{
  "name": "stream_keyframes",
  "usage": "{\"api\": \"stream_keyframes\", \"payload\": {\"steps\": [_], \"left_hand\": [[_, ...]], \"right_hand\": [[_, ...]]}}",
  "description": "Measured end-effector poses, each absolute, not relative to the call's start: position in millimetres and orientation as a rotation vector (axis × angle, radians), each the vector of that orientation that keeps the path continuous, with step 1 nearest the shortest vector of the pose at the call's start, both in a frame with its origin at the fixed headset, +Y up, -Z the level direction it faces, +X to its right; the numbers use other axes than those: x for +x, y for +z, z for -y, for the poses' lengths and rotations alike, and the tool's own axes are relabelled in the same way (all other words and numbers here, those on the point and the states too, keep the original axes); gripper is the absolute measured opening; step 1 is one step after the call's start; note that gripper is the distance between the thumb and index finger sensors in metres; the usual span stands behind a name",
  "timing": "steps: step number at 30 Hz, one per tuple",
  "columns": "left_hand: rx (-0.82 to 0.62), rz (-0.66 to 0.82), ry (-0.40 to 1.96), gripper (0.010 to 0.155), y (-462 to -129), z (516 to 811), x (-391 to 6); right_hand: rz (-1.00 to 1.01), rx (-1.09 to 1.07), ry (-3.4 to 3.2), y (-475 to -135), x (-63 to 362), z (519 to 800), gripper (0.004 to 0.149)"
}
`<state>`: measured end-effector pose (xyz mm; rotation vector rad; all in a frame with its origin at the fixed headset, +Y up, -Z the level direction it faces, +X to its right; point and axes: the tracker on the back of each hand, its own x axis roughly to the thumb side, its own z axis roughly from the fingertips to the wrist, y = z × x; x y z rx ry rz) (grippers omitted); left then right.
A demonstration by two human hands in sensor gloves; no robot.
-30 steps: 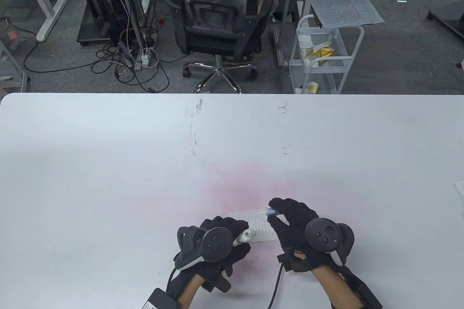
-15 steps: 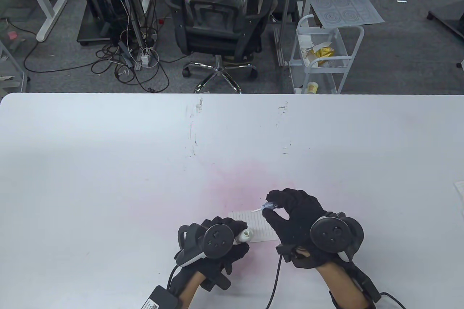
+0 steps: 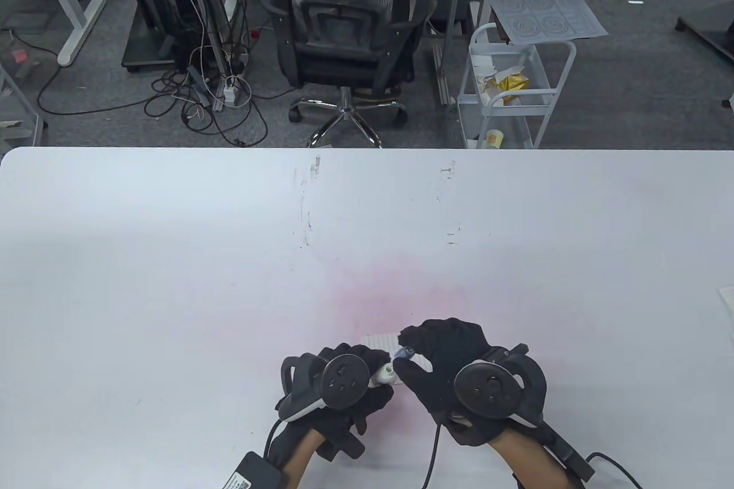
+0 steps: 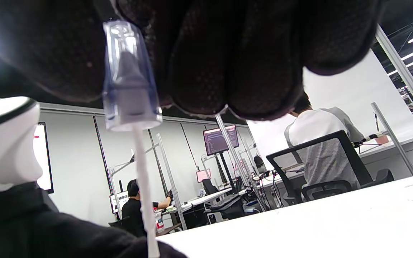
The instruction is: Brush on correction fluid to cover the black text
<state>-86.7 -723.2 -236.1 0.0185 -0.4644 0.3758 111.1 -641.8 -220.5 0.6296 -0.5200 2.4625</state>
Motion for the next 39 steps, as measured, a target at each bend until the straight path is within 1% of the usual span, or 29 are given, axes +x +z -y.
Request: {"api": "stream_keyframes", "payload": {"steps": [14,21,29,36,39], "left_hand": [[0.022,0.476,0.381,0.058,-235.5,723.6,-85.1],[0.042,0.482,0.405,0.058,-234.8,723.8,-85.3],[0.046,0.488,0.385,0.058,-233.9,725.1,-84.0],[0.053,0.491,0.372,0.058,-232.8,724.6,-84.1],[0.053,0.494,0.372,0.058,-232.2,724.3,-84.1]], "right_hand": [[0.387,0.685,2.592,-224.0,91.9,659.9,0.051],[0.235,0.735,2.592,-228.2,87.1,667.0,0.05],[0.117,0.77,2.571,-230.1,85.8,669.1,0.05],[0.184,0.748,2.653,-226.4,81.7,668.7,0.051],[0.288,0.686,2.721,-225.1,82.6,667.4,0.053]]}}
